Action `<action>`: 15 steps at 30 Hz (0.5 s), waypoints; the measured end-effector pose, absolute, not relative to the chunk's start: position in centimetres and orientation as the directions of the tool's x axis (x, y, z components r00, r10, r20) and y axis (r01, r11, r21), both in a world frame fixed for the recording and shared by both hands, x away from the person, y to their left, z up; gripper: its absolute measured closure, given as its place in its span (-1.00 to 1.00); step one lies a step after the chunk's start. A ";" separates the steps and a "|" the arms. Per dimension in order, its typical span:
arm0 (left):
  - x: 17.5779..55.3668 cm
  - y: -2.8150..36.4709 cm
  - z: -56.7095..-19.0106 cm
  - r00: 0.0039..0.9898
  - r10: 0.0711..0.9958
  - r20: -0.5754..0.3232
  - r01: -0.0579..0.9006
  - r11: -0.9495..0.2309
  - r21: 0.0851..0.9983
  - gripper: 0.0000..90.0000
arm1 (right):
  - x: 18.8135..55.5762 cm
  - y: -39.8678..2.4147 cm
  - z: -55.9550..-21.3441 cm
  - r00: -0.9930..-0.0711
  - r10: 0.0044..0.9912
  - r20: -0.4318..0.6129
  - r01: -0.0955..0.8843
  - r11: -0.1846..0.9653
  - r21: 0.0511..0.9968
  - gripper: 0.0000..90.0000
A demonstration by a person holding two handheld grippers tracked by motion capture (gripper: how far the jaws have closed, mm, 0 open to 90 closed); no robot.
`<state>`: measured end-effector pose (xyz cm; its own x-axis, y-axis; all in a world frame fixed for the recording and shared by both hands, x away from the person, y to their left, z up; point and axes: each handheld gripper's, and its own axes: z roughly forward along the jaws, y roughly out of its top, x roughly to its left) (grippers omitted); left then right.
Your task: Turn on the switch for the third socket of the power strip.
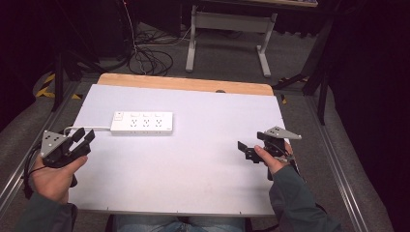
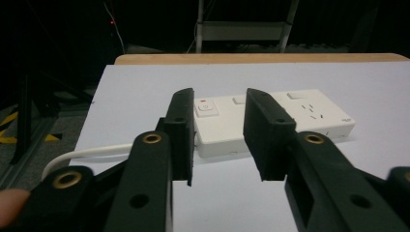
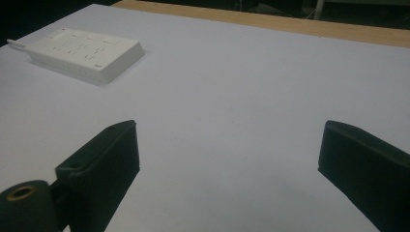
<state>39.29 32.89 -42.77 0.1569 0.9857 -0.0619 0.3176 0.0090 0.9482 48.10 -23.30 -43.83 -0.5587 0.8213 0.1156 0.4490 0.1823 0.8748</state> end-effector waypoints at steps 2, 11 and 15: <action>39.2 33.0 -42.7 0.152 0.986 -0.065 0.321 0.013 0.947 0.61 | 48.1 -23.3 -43.8 -0.557 0.822 0.117 0.449 0.180 0.875 -0.82; 39.1 33.4 -42.5 0.130 0.989 -0.066 0.304 0.024 0.952 1.00 | 48.0 -23.3 -43.8 -0.558 0.822 0.115 0.449 0.182 0.875 -0.82; 39.2 33.2 -42.4 0.152 0.987 -0.052 0.291 0.005 0.957 1.00 | 48.0 -23.2 -43.9 -0.562 0.819 0.114 0.451 0.188 0.872 -0.82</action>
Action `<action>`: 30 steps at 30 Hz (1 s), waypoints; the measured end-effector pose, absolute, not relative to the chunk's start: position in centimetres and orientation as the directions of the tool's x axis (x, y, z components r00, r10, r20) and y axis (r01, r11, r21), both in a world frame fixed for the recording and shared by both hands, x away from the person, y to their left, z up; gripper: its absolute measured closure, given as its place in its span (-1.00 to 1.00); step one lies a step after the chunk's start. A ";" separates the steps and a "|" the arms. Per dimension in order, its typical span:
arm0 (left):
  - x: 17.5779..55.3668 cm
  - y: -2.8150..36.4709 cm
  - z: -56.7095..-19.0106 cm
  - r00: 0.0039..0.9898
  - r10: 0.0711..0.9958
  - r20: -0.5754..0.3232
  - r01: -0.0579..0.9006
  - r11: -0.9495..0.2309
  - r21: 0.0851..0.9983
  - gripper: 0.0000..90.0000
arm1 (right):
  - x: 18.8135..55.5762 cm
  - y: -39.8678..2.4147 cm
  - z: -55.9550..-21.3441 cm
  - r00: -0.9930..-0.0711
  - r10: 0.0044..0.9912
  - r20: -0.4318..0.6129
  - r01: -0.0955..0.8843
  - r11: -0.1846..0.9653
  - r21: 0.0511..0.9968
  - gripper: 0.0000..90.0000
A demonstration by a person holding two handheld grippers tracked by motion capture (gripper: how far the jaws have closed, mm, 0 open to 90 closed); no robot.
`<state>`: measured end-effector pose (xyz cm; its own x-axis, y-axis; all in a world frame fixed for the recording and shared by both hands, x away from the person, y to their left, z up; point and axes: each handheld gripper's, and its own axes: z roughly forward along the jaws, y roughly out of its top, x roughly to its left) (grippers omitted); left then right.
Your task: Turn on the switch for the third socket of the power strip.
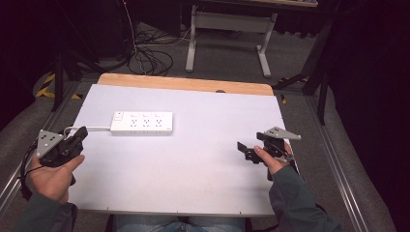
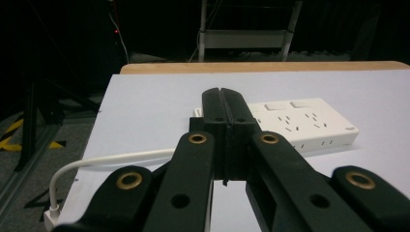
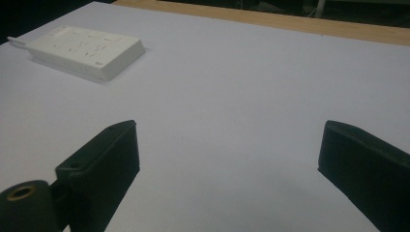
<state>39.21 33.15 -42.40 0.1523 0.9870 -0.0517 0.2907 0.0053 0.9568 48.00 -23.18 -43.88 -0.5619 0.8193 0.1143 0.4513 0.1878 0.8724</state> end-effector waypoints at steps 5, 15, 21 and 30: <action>39.8 33.1 -42.3 0.144 0.988 -0.058 0.274 0.016 0.962 1.00 | 48.0 -23.2 -43.8 -0.564 0.817 0.116 0.449 0.186 0.874 -0.82; 41.0 32.1 -41.9 0.150 0.989 -0.015 0.249 -0.023 0.968 1.00 | 47.9 -23.2 -43.9 -0.572 0.813 0.112 0.448 0.195 0.873 -0.82; 42.0 31.6 -41.8 0.168 0.986 0.013 0.251 -0.055 0.966 1.00 | 47.9 -23.2 -43.9 -0.572 0.812 0.112 0.448 0.196 0.872 -0.82; 43.6 30.1 -41.6 0.209 0.978 0.022 0.285 -0.083 0.955 1.00 | 47.8 -23.1 -43.9 -0.578 0.807 0.117 0.449 0.195 0.872 -0.82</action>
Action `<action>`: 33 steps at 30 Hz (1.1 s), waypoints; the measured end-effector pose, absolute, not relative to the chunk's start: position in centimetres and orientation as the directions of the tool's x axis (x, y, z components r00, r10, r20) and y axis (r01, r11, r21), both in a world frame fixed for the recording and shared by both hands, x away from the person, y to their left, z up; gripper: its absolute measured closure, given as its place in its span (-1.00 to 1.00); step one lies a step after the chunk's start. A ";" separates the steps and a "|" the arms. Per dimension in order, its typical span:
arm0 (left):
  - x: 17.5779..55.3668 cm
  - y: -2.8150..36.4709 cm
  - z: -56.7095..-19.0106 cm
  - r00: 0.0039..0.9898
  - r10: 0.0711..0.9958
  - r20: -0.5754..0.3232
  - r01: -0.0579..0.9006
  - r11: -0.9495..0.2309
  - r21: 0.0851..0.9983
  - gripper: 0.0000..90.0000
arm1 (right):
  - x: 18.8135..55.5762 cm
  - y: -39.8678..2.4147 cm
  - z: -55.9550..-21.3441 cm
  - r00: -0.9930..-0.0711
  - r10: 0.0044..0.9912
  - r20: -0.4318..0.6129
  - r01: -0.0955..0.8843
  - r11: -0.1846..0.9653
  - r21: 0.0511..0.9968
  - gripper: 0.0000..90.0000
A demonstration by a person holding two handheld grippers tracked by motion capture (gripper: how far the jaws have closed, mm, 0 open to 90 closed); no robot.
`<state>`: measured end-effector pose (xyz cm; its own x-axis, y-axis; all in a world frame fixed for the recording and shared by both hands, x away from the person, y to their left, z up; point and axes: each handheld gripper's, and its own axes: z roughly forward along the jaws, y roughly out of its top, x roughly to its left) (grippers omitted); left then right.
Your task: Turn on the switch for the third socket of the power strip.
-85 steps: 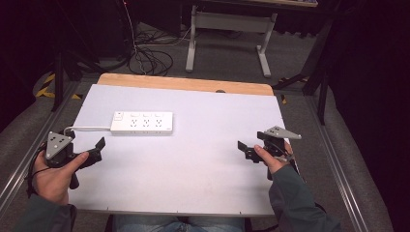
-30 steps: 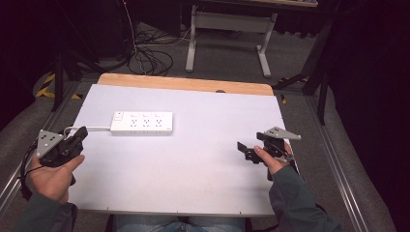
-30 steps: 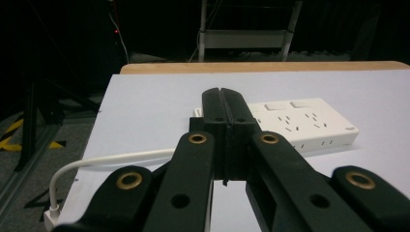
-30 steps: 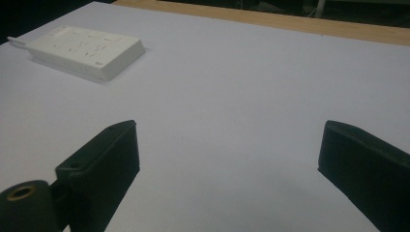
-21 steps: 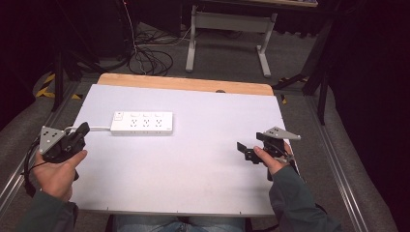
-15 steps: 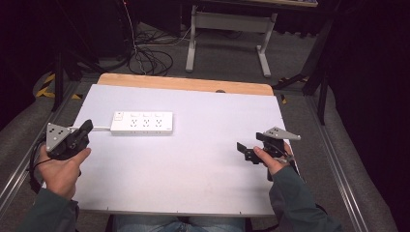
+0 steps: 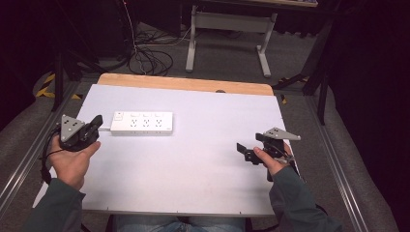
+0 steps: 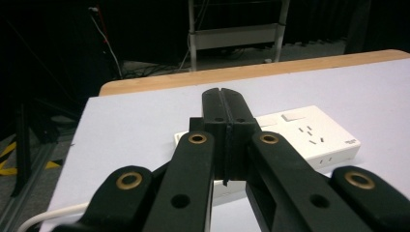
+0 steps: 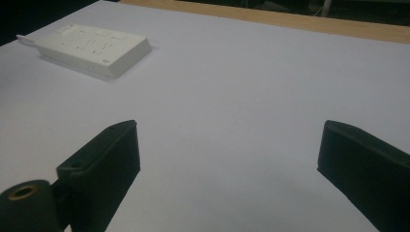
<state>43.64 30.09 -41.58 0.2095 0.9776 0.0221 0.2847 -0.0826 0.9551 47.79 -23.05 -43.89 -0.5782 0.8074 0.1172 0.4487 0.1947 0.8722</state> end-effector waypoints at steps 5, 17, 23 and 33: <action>44.5 29.6 -41.6 0.227 0.973 0.028 0.291 -0.095 0.952 1.00 | 47.9 -23.1 -44.0 -0.580 0.806 0.122 0.457 0.198 0.867 -0.82; 45.8 28.4 -41.8 0.239 0.970 0.033 0.326 -0.113 0.938 1.00 | 48.0 -23.1 -44.1 -0.587 0.799 0.130 0.460 0.197 0.866 -0.81; 46.6 28.4 -42.0 0.248 0.968 0.037 0.339 -0.122 0.933 1.00 | 47.9 -23.1 -44.1 -0.582 0.803 0.130 0.460 0.193 0.867 -0.81; 47.7 27.6 -42.0 0.276 0.960 0.051 0.348 -0.149 0.925 1.00 | 47.9 -23.1 -44.1 -0.581 0.803 0.134 0.463 0.191 0.865 -0.81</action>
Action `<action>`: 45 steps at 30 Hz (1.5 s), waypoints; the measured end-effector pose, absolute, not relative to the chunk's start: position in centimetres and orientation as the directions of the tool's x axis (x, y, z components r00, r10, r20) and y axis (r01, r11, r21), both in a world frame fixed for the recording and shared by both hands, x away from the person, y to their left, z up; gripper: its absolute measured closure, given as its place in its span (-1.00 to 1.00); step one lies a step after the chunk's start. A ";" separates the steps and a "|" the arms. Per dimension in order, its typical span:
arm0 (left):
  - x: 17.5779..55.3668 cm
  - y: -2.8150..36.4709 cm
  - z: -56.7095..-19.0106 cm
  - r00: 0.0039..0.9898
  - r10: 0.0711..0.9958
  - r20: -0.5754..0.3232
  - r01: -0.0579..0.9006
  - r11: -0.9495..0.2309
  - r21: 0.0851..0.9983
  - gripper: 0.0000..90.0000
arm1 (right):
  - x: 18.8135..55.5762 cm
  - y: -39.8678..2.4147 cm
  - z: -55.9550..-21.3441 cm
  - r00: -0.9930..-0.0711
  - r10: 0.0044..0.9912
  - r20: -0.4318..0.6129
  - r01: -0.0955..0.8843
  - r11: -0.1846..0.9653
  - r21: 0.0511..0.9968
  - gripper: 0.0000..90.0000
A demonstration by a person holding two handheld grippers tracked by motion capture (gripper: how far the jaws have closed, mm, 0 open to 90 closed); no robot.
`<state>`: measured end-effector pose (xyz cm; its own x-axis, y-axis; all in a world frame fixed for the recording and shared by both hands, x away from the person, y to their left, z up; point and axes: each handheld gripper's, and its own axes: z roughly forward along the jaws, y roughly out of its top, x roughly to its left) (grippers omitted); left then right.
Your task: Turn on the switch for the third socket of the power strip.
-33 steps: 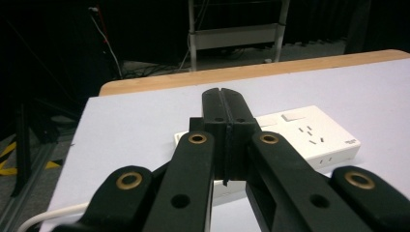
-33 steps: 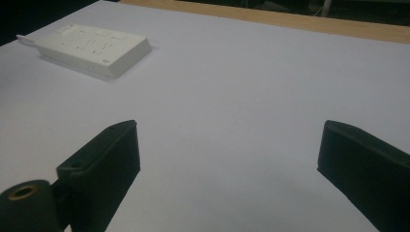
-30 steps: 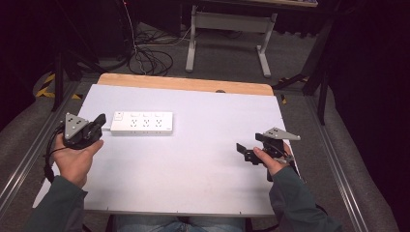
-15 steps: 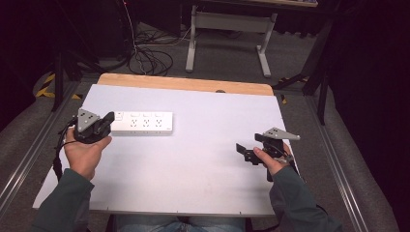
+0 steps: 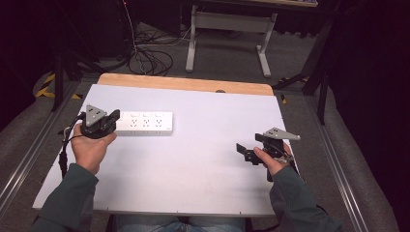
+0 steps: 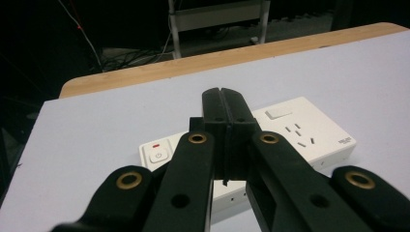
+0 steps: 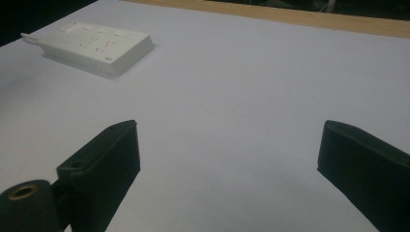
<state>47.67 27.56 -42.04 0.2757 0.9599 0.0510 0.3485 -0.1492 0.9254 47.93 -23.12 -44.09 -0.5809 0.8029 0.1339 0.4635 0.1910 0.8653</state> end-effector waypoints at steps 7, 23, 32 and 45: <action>48.5 26.9 -42.3 0.304 0.951 0.061 0.362 -0.174 0.916 1.00 | 47.9 -23.1 -44.0 -0.587 0.799 0.130 0.457 0.195 0.868 -0.81; 50.6 25.2 -43.0 0.359 0.931 0.069 0.385 -0.215 0.898 1.00 | 47.8 -23.1 -44.1 -0.586 0.796 0.156 0.463 0.171 0.870 -0.82; 52.2 24.0 -43.4 0.383 0.919 0.099 0.392 -0.258 0.883 1.00 | 47.9 -23.1 -44.1 -0.593 0.787 0.168 0.464 0.164 0.871 -0.82; 54.3 21.9 -44.3 0.423 0.900 0.107 0.419 -0.299 0.857 1.00 | 48.0 -23.1 -44.1 -0.597 0.784 0.172 0.464 0.163 0.871 -0.82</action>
